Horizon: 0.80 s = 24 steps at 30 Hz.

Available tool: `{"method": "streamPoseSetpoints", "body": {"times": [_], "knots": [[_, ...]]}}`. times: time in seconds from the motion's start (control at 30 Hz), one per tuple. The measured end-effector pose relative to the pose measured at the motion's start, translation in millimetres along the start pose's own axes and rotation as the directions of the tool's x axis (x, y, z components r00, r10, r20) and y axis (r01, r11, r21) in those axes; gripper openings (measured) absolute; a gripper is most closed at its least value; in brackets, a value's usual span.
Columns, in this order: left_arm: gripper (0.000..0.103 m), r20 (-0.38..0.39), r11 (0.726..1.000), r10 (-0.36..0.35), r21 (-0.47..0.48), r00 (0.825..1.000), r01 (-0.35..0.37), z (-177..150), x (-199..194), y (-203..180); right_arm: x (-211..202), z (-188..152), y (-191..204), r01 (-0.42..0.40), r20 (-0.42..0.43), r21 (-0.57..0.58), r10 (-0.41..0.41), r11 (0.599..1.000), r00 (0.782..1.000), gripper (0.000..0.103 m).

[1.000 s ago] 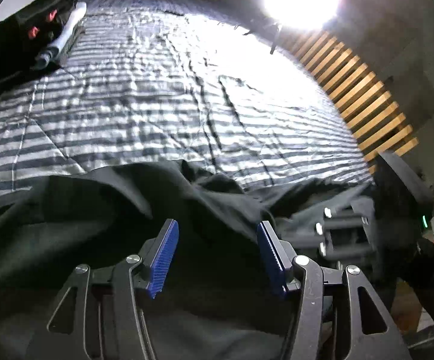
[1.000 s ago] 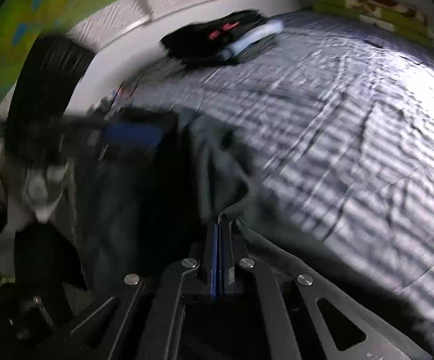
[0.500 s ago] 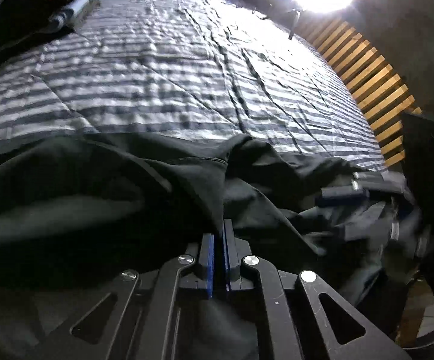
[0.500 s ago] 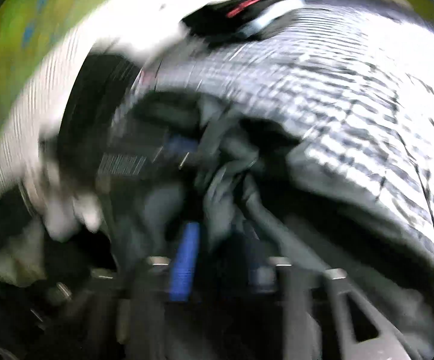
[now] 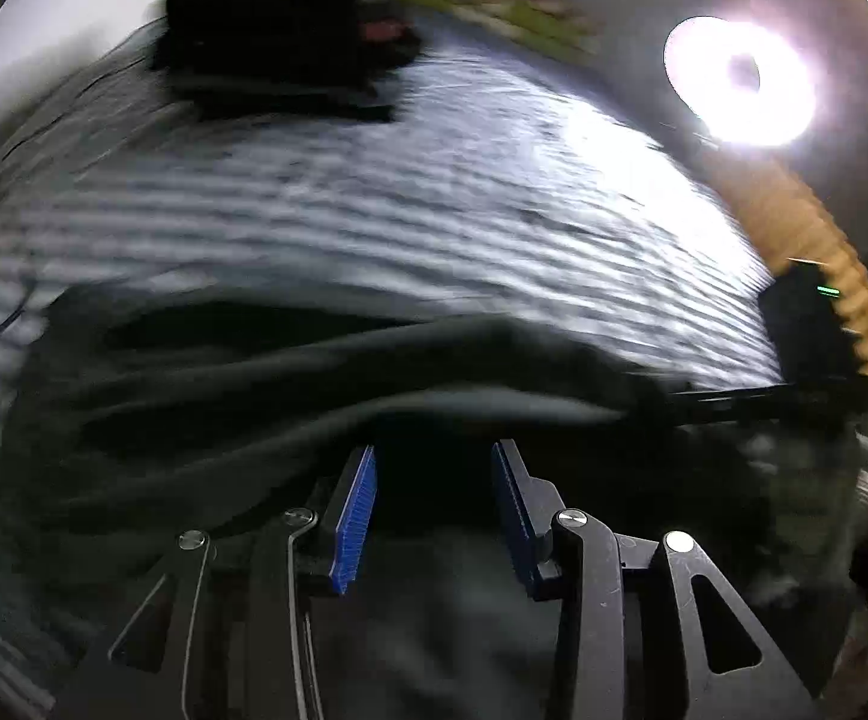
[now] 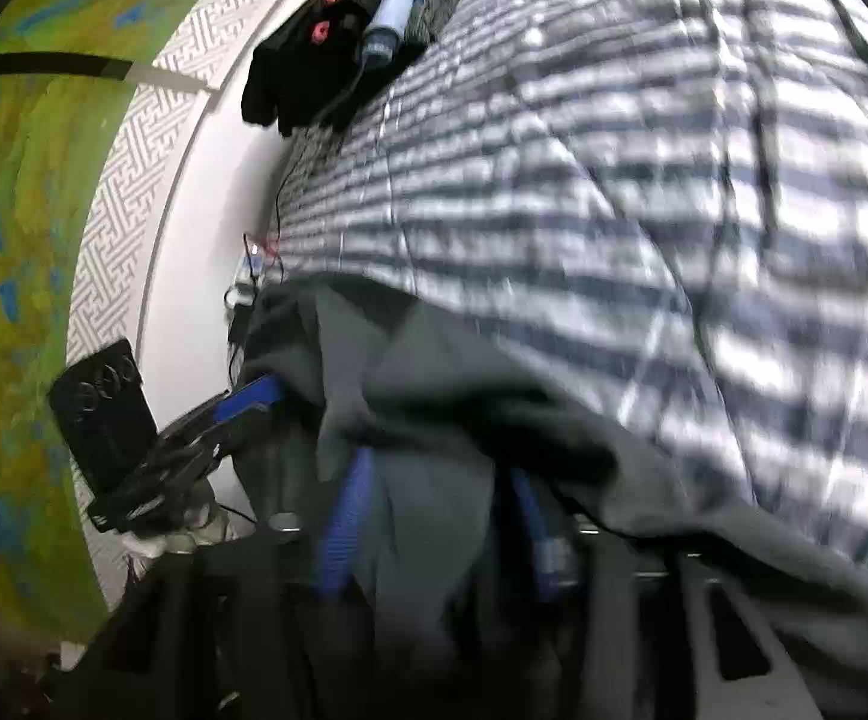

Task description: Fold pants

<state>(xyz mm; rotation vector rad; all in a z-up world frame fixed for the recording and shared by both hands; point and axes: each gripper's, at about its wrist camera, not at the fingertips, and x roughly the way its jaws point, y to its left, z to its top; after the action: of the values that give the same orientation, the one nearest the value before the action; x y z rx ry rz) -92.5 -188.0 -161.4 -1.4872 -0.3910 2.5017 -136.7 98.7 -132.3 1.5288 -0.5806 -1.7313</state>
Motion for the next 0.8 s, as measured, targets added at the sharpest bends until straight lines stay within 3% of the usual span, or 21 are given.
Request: {"method": "streamPoseSetpoints", "body": {"times": [0.03,0.07,0.13,0.2,0.3,0.37,0.47,0.6,0.7,0.8], "knots": [[0.042,-0.017,0.999,0.026,-0.02,1.0,-0.027,-2.5,4.6,13.6,-6.3,5.7,6.0,0.027,0.02,-0.024,-0.026,0.999,0.999,0.005],[0.041,-0.031,0.999,0.038,-0.025,0.999,-0.039,-4.1,6.7,21.5,-18.4,14.3,14.7,0.081,0.066,-0.064,-0.077,0.995,0.995,0.003],[0.039,-0.002,1.0,0.029,-0.004,1.0,-0.029,-10.5,7.7,28.3,-40.9,27.5,22.9,0.157,0.14,-0.107,-0.142,0.982,0.98,0.003],[0.039,-0.004,0.999,0.045,0.02,0.999,-0.045,-12.2,8.1,26.6,-61.3,52.3,13.8,0.213,0.212,-0.048,-0.199,0.976,0.957,0.003],[0.039,-0.002,0.999,0.032,0.012,0.999,-0.032,-12.3,5.6,31.0,-64.0,81.3,-0.5,0.422,0.214,-0.024,-0.407,0.906,0.888,0.003],[0.039,0.026,0.999,0.044,0.006,0.999,-0.044,-13.8,0.2,28.1,-78.7,81.8,-4.9,0.411,0.22,0.014,-0.404,0.911,0.888,0.006],[0.039,0.069,0.999,0.047,0.022,0.997,-0.048,-10.4,-8.9,20.3,-102.5,55.0,14.8,0.377,0.246,-0.056,-0.353,0.924,0.903,0.006],[0.04,0.082,0.994,0.005,0.108,0.997,-0.014,-9.0,-22.0,-15.4,-145.9,-7.9,40.5,0.404,0.268,-0.139,-0.359,0.904,0.894,0.007],[0.045,0.063,0.978,-0.06,0.203,0.996,0.046,-6.7,-23.4,-62.4,-208.9,-60.8,34.2,0.453,0.351,-0.085,-0.399,0.887,0.847,0.017],[0.051,0.034,0.951,-0.094,0.298,0.995,0.08,5.3,-12.3,-117.6,-281.3,-116.2,1.7,0.531,0.415,0.055,-0.503,0.846,0.758,0.024]]}}
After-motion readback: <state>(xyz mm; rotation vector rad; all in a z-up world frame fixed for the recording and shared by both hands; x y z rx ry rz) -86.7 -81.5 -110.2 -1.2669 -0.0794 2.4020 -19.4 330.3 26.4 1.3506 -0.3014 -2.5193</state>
